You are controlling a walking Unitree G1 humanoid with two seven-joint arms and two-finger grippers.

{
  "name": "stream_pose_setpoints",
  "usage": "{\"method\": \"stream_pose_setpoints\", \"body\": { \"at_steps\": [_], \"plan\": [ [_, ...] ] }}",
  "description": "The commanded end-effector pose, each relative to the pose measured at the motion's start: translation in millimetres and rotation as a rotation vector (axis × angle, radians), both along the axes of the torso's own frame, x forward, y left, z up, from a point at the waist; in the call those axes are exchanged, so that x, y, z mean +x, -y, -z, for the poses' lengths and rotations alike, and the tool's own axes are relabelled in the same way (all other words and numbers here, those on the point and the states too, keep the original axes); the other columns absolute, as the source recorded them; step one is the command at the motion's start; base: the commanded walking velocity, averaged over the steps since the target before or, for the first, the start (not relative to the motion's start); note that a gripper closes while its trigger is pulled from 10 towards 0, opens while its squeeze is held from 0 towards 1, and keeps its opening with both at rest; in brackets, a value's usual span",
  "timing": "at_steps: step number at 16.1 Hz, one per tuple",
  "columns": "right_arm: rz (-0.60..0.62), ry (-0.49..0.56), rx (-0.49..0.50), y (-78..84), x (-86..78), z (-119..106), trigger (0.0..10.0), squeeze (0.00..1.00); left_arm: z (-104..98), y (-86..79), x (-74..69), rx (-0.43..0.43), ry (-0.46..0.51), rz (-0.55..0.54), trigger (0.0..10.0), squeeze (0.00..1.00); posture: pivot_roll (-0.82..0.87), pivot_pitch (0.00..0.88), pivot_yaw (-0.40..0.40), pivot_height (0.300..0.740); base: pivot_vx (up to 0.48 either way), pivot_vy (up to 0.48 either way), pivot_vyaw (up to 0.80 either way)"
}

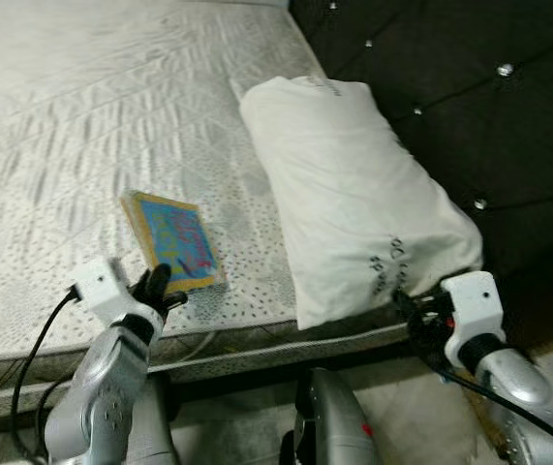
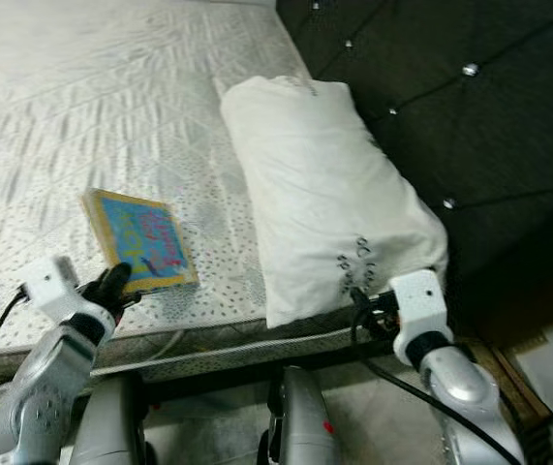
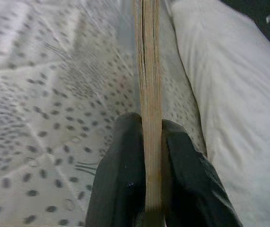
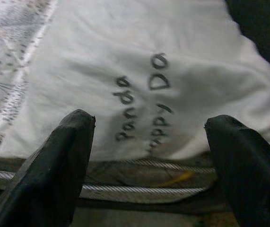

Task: Clean up the room

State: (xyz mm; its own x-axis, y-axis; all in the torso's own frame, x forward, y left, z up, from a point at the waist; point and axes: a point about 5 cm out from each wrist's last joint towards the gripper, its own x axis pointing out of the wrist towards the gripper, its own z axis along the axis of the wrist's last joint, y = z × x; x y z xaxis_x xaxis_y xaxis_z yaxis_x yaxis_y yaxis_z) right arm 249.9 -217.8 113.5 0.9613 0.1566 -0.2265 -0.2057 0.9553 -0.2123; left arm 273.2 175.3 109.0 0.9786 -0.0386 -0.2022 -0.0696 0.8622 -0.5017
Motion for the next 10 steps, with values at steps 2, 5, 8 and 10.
{"method": "stream_pose_setpoints", "body": {
  "at_steps": [2,5,8,10],
  "plan": [
    [0.041,0.019,-0.031,10.4,-2.6,-6.9,10.0,0.0,4.9,6.9,15.4,-0.062,-0.036,0.115,10.0,0.0,-0.13,0.176,-0.146,0.58,0.0,0.0,0.0],
    [0.044,0.027,-0.043,12.0,-1.7,-9.5,10.0,0.0,18.5,17.3,25.8,-0.135,-0.168,0.223,10.0,0.0,-0.15,0.177,-0.147,0.58,0.0,0.0,0.0],
    [0.049,0.034,-0.053,13.4,-1.5,-11.6,10.0,0.0,15.5,47.5,29.2,-0.306,-0.193,0.344,10.0,0.0,-0.15,0.175,-0.147,0.58,0.0,0.0,0.0],
    [0.05,0.035,-0.055,14.2,-0.8,-11.9,10.0,0.0,18.3,66.0,27.0,-0.354,-0.22,0.404,10.0,0.0,-0.16,0.168,-0.147,0.58,0.0,0.0,0.0]
  ]
}}
